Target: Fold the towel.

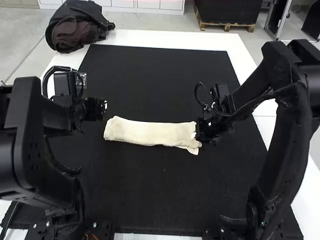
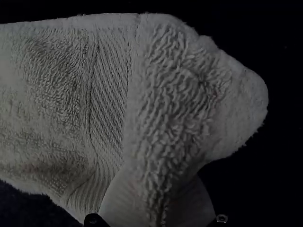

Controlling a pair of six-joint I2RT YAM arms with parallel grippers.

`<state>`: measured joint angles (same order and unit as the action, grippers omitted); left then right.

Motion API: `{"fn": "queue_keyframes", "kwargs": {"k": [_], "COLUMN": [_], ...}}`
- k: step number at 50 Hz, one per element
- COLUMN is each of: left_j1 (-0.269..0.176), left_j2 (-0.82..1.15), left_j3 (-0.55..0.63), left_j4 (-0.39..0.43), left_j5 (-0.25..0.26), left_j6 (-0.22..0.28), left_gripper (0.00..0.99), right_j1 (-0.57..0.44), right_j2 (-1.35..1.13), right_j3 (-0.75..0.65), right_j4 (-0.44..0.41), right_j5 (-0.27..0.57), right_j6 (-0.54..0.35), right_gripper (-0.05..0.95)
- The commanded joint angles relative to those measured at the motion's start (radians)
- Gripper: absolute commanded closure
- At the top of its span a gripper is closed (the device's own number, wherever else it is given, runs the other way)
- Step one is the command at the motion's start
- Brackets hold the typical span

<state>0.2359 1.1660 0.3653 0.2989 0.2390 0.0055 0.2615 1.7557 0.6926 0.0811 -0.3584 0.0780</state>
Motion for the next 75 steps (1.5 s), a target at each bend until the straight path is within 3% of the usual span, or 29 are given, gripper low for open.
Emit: {"fn": "queue_keyframes", "kwargs": {"k": [1, 14, 24, 38, 62, 75], "left_j1": [0.020, 0.066, 0.066, 0.068, 0.079, 0.141], "left_j2": [-0.015, -0.015, -0.014, -0.014, -0.014, -0.015], "left_j3": [0.021, 0.023, 0.026, 0.021, 0.014, -0.029], "left_j4": [0.003, 0.002, 0.013, 0.032, 0.040, 0.078], "left_j5": [0.005, 0.011, 0.010, -0.006, -0.047, -0.046], "left_j6": [-0.007, -0.002, -0.002, -0.004, -0.007, -0.007], "left_gripper": [0.033, 0.033, 0.033, 0.033, 0.033, 0.033], "right_j1": [-0.002, -0.088, -0.059, 0.087, 0.357, 0.470], "right_j2": [0.013, -0.087, -0.125, -0.125, -0.007, 0.084], "right_j3": [-0.016, 0.051, 0.100, 0.229, 0.418, 0.510], "right_j4": [-0.038, -0.141, -0.169, -0.234, -0.221, -0.202], "right_j5": [-0.068, -0.067, -0.070, -0.077, -0.077, -0.074], "right_j6": [0.005, -0.001, 0.025, 0.097, 0.209, 0.223], "right_gripper": [0.92, 0.92, 0.92, 0.92, 0.92, 0.92]}}
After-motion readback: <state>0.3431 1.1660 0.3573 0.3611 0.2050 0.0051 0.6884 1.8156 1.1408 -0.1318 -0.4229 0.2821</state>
